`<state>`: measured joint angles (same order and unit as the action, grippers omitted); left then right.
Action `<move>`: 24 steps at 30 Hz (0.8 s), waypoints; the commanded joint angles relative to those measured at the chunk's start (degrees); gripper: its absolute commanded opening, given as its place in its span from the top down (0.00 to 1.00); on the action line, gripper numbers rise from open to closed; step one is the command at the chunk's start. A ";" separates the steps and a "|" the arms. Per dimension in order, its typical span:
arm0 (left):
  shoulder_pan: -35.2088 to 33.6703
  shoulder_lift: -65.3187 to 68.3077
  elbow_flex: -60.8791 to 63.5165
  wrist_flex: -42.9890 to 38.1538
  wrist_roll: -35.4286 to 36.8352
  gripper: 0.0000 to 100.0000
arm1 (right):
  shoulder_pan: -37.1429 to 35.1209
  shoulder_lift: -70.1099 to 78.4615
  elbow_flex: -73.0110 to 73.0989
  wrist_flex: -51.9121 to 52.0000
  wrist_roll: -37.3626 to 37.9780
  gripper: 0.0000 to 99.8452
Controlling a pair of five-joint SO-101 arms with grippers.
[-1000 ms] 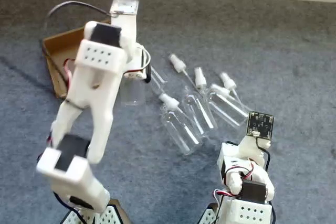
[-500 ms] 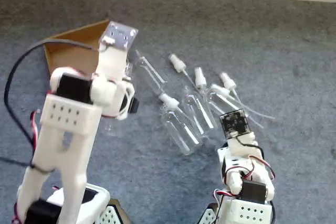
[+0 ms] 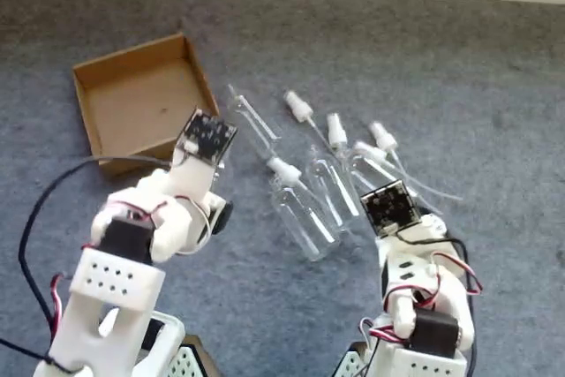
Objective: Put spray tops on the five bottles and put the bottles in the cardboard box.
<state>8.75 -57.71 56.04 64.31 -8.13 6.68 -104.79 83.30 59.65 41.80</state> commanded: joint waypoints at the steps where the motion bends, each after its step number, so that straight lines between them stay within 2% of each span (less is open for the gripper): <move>1: 0.40 -6.99 8.48 -10.73 0.26 0.94 | 5.67 -0.13 -7.87 -1.45 3.25 0.99; 7: 0.48 -11.30 19.03 -24.26 4.40 0.94 | 10.07 0.31 -12.26 -1.01 2.29 0.99; 11: 3.12 -12.35 23.52 -29.45 7.56 0.93 | 10.68 8.22 -13.76 -1.63 1.14 0.99; 17: 9.54 -15.16 28.09 -33.49 7.47 0.93 | 10.24 31.69 -27.91 -1.45 -9.93 0.99; 24: 9.71 -24.13 33.27 -33.49 7.38 0.93 | 4.00 54.37 -41.80 -1.45 -14.07 0.99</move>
<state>17.71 -75.82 88.13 31.96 -1.36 15.03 -62.24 50.95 59.65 30.46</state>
